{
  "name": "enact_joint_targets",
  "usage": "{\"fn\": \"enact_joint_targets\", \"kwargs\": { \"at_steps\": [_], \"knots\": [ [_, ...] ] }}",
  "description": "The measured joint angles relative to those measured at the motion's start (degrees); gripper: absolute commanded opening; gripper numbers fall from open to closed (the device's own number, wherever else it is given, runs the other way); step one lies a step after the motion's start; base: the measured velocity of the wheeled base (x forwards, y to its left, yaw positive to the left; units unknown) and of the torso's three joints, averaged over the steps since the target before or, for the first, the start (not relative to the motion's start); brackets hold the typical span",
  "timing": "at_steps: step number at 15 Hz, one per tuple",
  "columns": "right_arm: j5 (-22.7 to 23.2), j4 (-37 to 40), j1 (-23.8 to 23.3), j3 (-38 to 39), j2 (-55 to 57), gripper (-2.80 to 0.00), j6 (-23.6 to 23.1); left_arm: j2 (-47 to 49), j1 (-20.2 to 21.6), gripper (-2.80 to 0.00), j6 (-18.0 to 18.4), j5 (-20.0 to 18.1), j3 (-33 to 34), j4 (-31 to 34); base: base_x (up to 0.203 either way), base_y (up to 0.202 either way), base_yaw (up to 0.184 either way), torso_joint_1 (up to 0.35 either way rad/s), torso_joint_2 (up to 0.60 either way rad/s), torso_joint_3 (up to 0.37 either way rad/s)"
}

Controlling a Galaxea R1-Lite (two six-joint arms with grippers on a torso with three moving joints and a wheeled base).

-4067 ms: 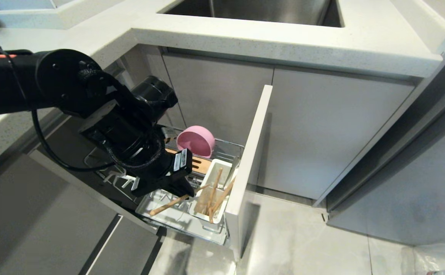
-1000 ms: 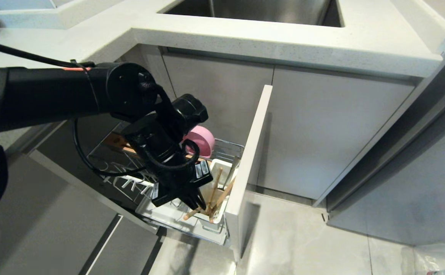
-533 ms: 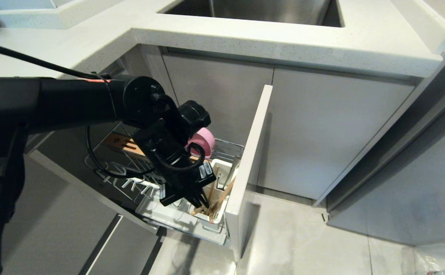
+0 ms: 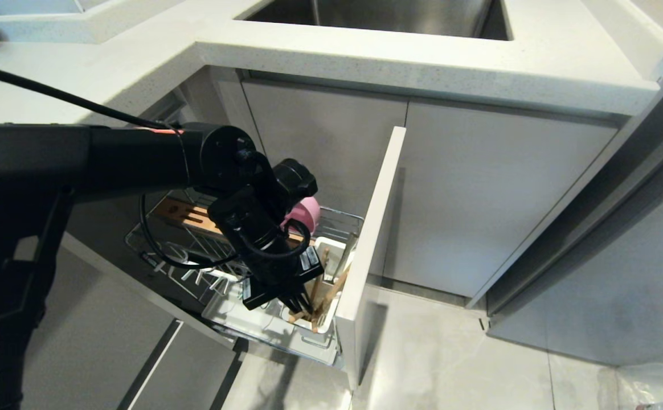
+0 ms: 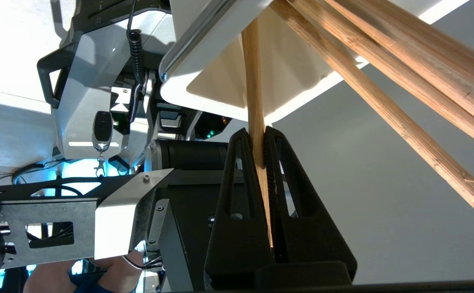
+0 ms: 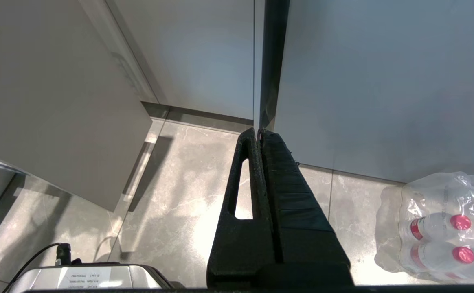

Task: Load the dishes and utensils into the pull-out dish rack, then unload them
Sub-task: Pick up the chopsticks and place it in the cupboard, then pick up the fork and place it in the cupboard

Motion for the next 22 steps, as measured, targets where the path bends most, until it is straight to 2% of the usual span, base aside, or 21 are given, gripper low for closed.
{"fn": "enact_joint_targets", "kwargs": {
  "at_steps": [2,3,11,17,18,22],
  "knots": [
    [0.0,0.0,0.0,0.0,0.0,-2.8,0.0,0.1,0.0,-2.8,0.0,0.0,0.0,0.0,0.0,0.0,0.0,0.0,0.0,0.0],
    [0.0,0.0,0.0,0.0,0.0,-2.8,0.0,0.1,0.0,0.0,0.0,0.0,0.0,0.1,0.0,0.0,0.0,0.0,0.0,0.0],
    [0.0,0.0,0.0,0.0,0.0,-2.8,0.0,-0.5,0.0,0.0,-0.8,0.0,-0.3,0.2,0.0,0.0,0.0,0.0,0.0,0.0],
    [0.0,0.0,0.0,0.0,0.0,-2.8,0.0,-5.9,0.0,0.0,-1.5,0.5,-0.4,0.4,0.0,0.0,0.0,0.0,0.0,0.0],
    [0.0,0.0,0.0,0.0,0.0,-2.8,0.0,-7.2,0.0,-2.8,-1.3,0.8,-0.4,0.5,0.0,0.0,0.0,0.0,0.0,0.0],
    [0.0,0.0,0.0,0.0,0.0,-2.8,0.0,-12.0,0.0,-2.8,-1.2,4.0,-0.3,0.5,0.0,0.0,0.0,0.0,0.0,0.0]
  ]
}}
